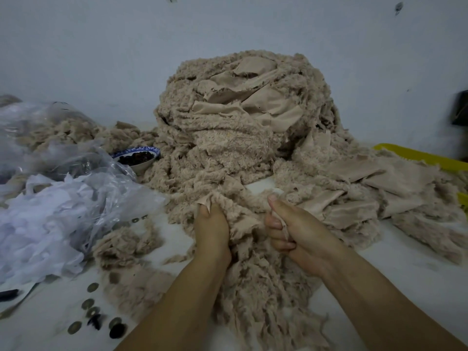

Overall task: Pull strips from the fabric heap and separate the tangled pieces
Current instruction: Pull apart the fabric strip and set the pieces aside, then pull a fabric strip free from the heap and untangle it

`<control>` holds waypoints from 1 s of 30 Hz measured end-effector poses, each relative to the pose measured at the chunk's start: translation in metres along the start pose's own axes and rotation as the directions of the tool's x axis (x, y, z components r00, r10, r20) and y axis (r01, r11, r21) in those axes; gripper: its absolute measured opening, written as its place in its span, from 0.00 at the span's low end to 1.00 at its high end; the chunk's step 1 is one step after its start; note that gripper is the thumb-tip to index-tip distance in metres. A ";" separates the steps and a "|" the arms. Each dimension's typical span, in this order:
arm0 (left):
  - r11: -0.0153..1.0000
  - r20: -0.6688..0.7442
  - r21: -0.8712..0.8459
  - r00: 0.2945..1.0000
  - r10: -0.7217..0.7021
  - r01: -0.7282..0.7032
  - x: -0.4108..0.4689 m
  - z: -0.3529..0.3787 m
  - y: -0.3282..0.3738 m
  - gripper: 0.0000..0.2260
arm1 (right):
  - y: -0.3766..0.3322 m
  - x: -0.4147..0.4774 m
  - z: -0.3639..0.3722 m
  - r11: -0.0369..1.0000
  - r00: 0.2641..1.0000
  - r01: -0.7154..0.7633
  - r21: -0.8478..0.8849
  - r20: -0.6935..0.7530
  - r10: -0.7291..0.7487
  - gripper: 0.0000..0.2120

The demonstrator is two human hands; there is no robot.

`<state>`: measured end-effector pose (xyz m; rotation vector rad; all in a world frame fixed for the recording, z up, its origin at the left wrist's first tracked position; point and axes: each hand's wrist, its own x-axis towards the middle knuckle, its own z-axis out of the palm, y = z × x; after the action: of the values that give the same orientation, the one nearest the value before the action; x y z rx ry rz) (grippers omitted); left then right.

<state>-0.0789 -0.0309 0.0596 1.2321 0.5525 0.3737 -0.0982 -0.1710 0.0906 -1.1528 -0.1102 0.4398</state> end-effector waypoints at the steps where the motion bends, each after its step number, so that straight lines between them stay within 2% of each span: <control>1: 0.994 -0.007 -0.098 0.998 -0.058 0.057 0.004 0.001 -0.002 0.22 | -0.001 -0.001 0.000 1.000 0.999 -0.021 0.010 -0.029 0.021 0.13; 2: 0.957 -0.042 -0.248 0.986 -0.163 0.148 0.011 -0.004 0.001 0.21 | -0.005 -0.001 -0.006 0.999 0.997 -0.038 0.039 -0.071 0.040 0.12; 3: 0.950 -0.121 -0.260 0.970 -0.213 0.176 0.020 -0.014 0.007 0.21 | -0.011 -0.002 -0.015 0.995 0.990 -0.041 0.089 -0.131 0.053 0.10; 4: 0.975 -0.149 -0.127 0.968 -0.200 0.181 0.028 -0.022 0.007 0.20 | -0.020 -0.001 -0.029 0.987 0.977 -0.020 0.160 -0.205 0.053 0.10; 5: 0.982 -0.149 -0.084 0.972 -0.180 0.168 0.036 -0.028 0.010 0.20 | -0.030 -0.002 -0.041 0.974 0.961 0.026 0.226 -0.274 0.038 0.11; 6: 0.983 -0.129 -0.157 0.985 -0.113 0.093 0.039 -0.029 0.015 0.21 | -0.037 -0.002 -0.049 0.965 0.949 0.081 0.250 -0.314 0.001 0.12; 7: 0.995 -0.116 -0.084 0.992 -0.055 0.045 0.031 -0.030 0.015 0.20 | -0.038 0.000 -0.049 0.964 0.944 0.126 0.234 -0.327 -0.044 0.11; 8: 0.999 -0.050 0.019 0.998 -0.025 0.026 0.019 -0.026 0.016 0.20 | -0.029 0.003 -0.044 0.979 0.944 0.142 0.147 -0.318 -0.089 0.10; 9: 0.996 0.016 0.093 1.000 -0.008 0.006 0.008 -0.020 0.011 0.21 | -0.016 0.006 -0.034 0.988 0.945 0.143 -0.066 -0.288 -0.156 0.10; 10: 0.991 0.075 0.130 0.997 0.012 -0.022 0.001 -0.016 0.006 0.24 | -0.001 0.010 -0.023 0.922 0.949 0.142 -0.361 -0.215 -0.230 0.11; 11: 0.987 0.117 0.149 0.992 0.044 -0.061 -0.001 -0.015 0.001 0.26 | 0.012 0.012 -0.016 0.781 0.951 0.151 -0.606 -0.125 -0.281 0.13; 12: 0.993 0.141 0.114 0.990 0.027 -0.043 -0.001 -0.014 0.000 0.26 | 0.021 0.015 -0.014 0.653 0.942 0.184 -0.735 -0.057 -0.330 0.12; 13: 0.997 0.174 0.078 0.985 -0.003 -0.010 -0.001 -0.014 0.002 0.26 | 0.024 0.017 -0.017 0.598 0.929 0.211 -0.773 -0.031 -0.368 0.10; 15: 0.997 0.284 -0.042 0.958 -0.046 0.061 0.001 -0.017 0.003 0.27 | 0.018 0.017 -0.022 0.597 0.896 0.255 -0.761 -0.046 -0.442 0.08; 17: 0.992 0.423 -0.090 0.905 -0.040 0.086 -0.003 -0.015 0.000 0.27 | 0.014 0.015 -0.021 0.604 0.874 0.272 -0.749 -0.070 -0.480 0.10; 19: 0.994 0.541 -0.086 0.841 -0.014 0.072 -0.005 -0.013 -0.003 0.22 | 0.016 0.014 -0.017 0.607 0.893 0.254 -0.753 -0.058 -0.446 0.17; 21: 0.992 0.625 -0.099 0.781 0.002 0.077 -0.011 -0.013 -0.006 0.20 | 0.020 0.015 -0.015 0.591 0.908 0.229 -0.773 -0.050 -0.417 0.20; 23: 0.999 0.633 -0.007 0.773 0.033 -0.037 -0.019 -0.011 -0.007 0.20 | 0.020 0.015 -0.016 0.596 0.893 0.237 -0.767 -0.070 -0.445 0.20; 26: 0.972 0.599 0.114 0.795 0.098 -0.206 -0.022 -0.009 -0.008 0.13 | 0.019 0.015 -0.018 0.637 0.849 0.247 -0.730 -0.154 -0.506 0.14; 28: 0.933 0.627 0.197 0.770 0.117 -0.301 -0.022 -0.009 -0.006 0.14 | 0.017 0.016 -0.022 0.737 0.833 0.250 -0.628 -0.249 -0.495 0.12; 30: 0.888 0.642 0.266 0.756 0.127 -0.375 -0.023 -0.007 -0.007 0.19 | 0.015 0.018 -0.025 0.829 0.837 0.243 -0.504 -0.324 -0.442 0.11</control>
<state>-0.1016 -0.0399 0.0556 1.7216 -0.1297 0.0705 -0.0782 -0.1800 0.0644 -1.6219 -0.0364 -0.1965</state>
